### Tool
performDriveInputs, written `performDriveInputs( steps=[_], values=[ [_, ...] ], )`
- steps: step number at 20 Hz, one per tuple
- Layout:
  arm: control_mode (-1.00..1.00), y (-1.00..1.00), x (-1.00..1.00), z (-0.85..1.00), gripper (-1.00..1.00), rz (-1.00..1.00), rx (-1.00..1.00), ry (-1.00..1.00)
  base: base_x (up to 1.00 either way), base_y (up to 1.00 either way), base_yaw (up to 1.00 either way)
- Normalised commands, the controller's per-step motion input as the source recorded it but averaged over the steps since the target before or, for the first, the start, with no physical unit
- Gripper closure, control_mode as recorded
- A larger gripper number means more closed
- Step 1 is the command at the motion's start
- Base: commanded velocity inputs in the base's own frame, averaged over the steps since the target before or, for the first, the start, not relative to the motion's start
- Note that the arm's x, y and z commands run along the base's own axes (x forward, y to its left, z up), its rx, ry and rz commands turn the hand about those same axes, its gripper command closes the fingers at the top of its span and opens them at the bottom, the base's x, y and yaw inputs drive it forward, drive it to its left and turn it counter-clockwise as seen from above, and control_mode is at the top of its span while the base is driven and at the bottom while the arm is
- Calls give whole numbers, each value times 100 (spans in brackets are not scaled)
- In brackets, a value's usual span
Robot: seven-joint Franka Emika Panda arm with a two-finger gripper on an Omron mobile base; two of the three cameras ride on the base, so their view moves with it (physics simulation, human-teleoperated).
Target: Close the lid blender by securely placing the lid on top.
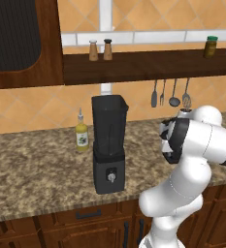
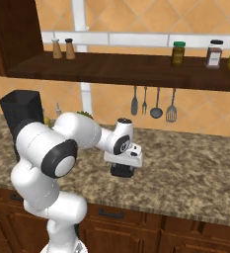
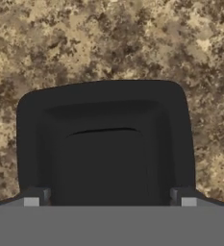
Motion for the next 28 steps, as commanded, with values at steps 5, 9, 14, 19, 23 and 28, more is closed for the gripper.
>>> performDriveInputs(
  steps=[5, 9, 14, 19, 23, 28],
  values=[
    [-100, 0, 0, 1, -100, 0, 0, 0, 0, 0, 0],
    [-100, 0, 0, -24, -100, 0, 0, 0, 0, 0, 0],
    [-100, 2, 0, -26, -100, 2, 0, -1, 0, 0, 0],
    [-100, 0, 9, -15, 100, 1, 0, -4, 0, 0, 0],
    [-100, 0, 0, -4, 100, 0, 0, -2, 0, 0, 0],
    [-100, 0, 0, 0, 100, 0, 0, 0, 0, 0, 0]
  ],
)
